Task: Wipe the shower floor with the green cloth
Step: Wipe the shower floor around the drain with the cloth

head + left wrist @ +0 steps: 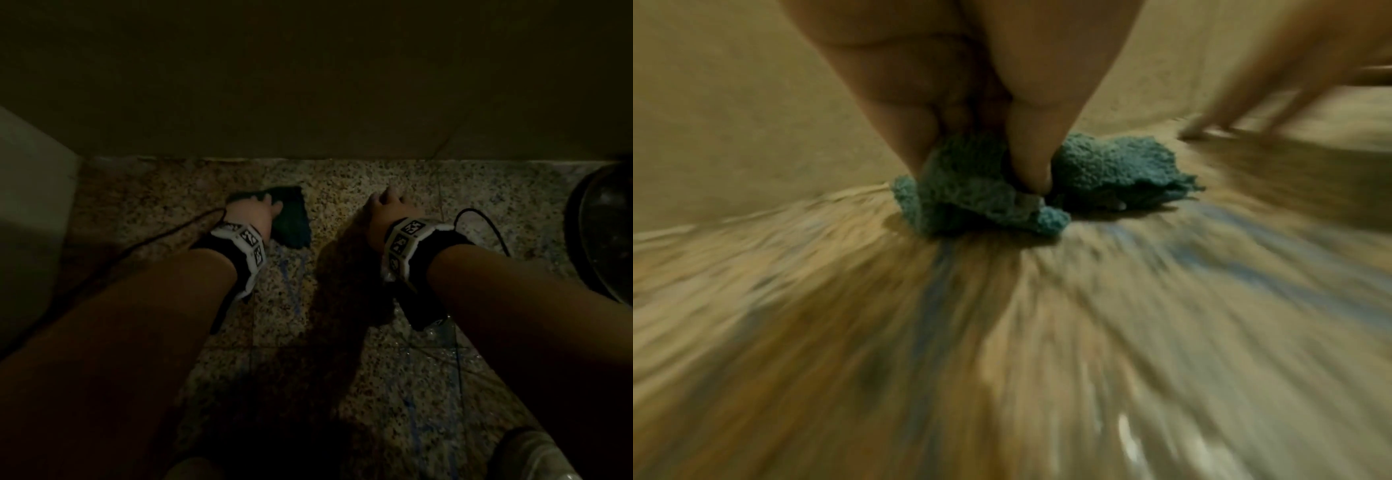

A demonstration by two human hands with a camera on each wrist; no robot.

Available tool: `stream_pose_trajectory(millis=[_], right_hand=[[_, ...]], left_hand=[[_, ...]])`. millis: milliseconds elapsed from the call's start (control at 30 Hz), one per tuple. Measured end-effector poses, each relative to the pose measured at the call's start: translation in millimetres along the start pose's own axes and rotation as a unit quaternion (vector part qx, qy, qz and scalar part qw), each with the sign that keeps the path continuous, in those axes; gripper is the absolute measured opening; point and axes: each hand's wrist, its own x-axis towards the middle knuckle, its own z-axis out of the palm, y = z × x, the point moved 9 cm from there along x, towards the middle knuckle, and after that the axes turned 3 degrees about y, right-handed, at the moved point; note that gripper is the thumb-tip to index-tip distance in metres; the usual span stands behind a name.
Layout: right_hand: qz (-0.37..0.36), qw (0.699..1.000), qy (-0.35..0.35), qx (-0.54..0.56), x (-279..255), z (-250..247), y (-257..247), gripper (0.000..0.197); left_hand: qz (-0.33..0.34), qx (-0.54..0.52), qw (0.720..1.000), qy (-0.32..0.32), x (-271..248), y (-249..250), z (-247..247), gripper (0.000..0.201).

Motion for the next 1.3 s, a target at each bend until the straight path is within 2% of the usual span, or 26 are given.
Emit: stream_pose_trajectory(millis=[100, 200, 333, 500, 600, 700, 867, 1033, 1233, 1300], right_hand=[[-0.043, 0.999, 0.015, -0.007, -1, -13, -18, 0.069], [-0.077, 0.997, -0.017, 0.001, 2, -1, -37, 0.073], [-0.071, 0.996, -0.045, 0.007, 3, 22, -40, 0.077], [-0.084, 0.996, -0.043, -0.001, 4, 21, -40, 0.076], [-0.081, 0.996, -0.044, 0.0, 4, 22, -39, 0.078], [-0.085, 0.995, -0.047, 0.013, 5, 22, -38, 0.08], [-0.067, 0.996, -0.055, -0.006, 2, 19, -40, 0.087], [-0.081, 0.996, -0.017, -0.034, 0, 2, -51, 0.085], [-0.093, 0.995, -0.031, -0.023, 5, 11, -67, 0.081], [-0.094, 0.995, -0.03, -0.012, 6, 17, -66, 0.077]], left_hand=[[-0.001, -0.014, 1.0, -0.017, -5, -2, 21, 0.089], [-0.001, -0.019, 1.0, -0.016, -3, -5, 21, 0.092], [-0.012, -0.012, 1.0, -0.01, 9, -15, 6, 0.097], [-0.036, 0.01, 0.999, 0.035, 20, -35, -34, 0.087], [-0.034, 0.012, 0.996, 0.08, 22, -33, -47, 0.073], [-0.037, 0.006, 0.998, 0.04, 19, -32, -36, 0.086], [-0.026, -0.014, 0.999, 0.028, 11, -27, 5, 0.087], [-0.025, -0.055, 0.998, -0.027, -2, -19, 50, 0.1], [-0.022, -0.046, 0.999, -0.014, 10, -28, 38, 0.097], [-0.034, -0.035, 0.999, 0.01, 17, -39, 24, 0.094]])
